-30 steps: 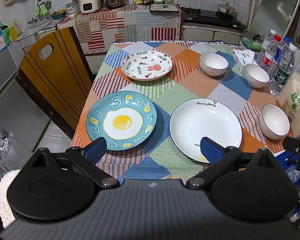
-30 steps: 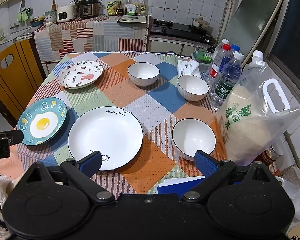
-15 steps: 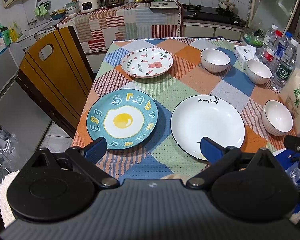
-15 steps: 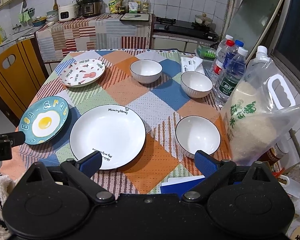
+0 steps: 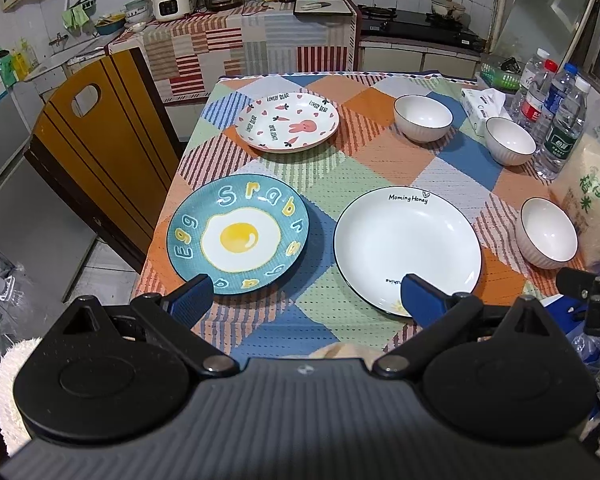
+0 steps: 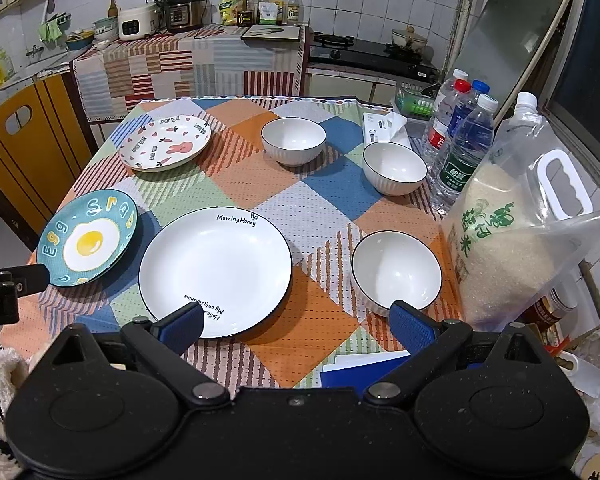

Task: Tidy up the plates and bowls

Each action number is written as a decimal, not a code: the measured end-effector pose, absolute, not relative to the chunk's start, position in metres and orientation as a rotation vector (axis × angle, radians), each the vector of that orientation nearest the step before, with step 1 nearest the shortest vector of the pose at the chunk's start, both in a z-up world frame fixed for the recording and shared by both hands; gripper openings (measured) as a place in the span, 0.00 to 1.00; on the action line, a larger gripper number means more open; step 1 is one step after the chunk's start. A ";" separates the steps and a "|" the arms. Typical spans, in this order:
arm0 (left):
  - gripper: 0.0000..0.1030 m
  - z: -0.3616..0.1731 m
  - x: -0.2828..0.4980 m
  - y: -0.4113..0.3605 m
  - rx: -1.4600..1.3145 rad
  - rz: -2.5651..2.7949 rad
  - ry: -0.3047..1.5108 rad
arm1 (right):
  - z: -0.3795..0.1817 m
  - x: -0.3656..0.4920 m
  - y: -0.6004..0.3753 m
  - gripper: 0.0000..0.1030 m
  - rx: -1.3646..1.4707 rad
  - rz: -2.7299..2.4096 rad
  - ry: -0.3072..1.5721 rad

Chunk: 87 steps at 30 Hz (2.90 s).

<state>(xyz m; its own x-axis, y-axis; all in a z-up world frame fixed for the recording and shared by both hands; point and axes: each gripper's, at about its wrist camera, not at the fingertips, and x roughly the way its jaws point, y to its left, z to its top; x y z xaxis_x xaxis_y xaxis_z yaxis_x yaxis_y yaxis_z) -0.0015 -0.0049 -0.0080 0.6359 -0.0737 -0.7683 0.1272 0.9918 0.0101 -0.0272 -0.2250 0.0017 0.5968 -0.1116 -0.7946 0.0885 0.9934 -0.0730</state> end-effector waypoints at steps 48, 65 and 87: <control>0.97 -0.047 0.061 -0.017 -0.001 -0.212 0.785 | -0.032 -0.001 -0.267 0.97 0.014 0.265 0.440; 0.77 -0.143 0.106 -0.030 -0.057 -0.278 0.992 | -0.149 0.046 -0.283 0.89 0.171 0.358 0.717; 0.22 -0.178 0.118 -0.035 -0.143 -0.247 1.072 | -0.197 0.059 -0.295 0.24 0.282 0.273 0.817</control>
